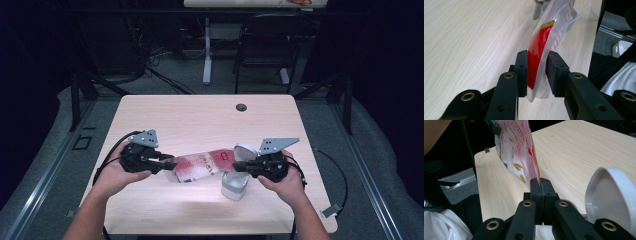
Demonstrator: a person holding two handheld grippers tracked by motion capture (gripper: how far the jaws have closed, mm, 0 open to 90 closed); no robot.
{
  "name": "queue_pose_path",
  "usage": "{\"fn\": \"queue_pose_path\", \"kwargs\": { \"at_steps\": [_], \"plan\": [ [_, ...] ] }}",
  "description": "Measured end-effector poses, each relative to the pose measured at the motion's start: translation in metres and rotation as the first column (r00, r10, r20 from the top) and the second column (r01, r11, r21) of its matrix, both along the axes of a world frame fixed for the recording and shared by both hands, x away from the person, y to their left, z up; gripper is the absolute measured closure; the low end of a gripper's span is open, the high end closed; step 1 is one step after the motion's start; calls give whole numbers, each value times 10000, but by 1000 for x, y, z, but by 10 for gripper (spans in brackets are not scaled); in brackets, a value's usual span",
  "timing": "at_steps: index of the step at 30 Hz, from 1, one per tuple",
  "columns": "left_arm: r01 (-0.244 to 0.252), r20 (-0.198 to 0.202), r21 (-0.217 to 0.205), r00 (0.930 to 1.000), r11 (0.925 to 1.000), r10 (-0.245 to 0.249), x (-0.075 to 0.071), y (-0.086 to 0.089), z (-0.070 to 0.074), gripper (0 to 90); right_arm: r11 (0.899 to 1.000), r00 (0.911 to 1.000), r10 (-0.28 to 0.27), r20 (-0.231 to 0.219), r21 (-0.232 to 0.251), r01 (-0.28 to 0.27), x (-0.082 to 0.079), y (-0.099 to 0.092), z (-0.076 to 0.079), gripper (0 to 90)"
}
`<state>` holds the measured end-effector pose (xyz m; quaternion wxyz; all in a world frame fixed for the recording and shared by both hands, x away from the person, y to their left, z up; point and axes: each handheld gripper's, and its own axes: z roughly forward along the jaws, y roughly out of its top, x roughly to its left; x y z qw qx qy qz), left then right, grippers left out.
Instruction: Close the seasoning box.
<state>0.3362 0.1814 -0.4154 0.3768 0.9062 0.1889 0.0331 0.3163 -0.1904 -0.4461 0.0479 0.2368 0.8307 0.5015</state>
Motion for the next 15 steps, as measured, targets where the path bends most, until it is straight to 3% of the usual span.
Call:
{"fn": "queue_pose_path", "kwargs": {
  "at_steps": [15],
  "plan": [
    [-235, -34, -488, 9997, 9985, 233, -2, 13, -16, 709, 9957, 9997, 197, 168, -906, -181, 4, 15, 20, 900]
  ]
}}
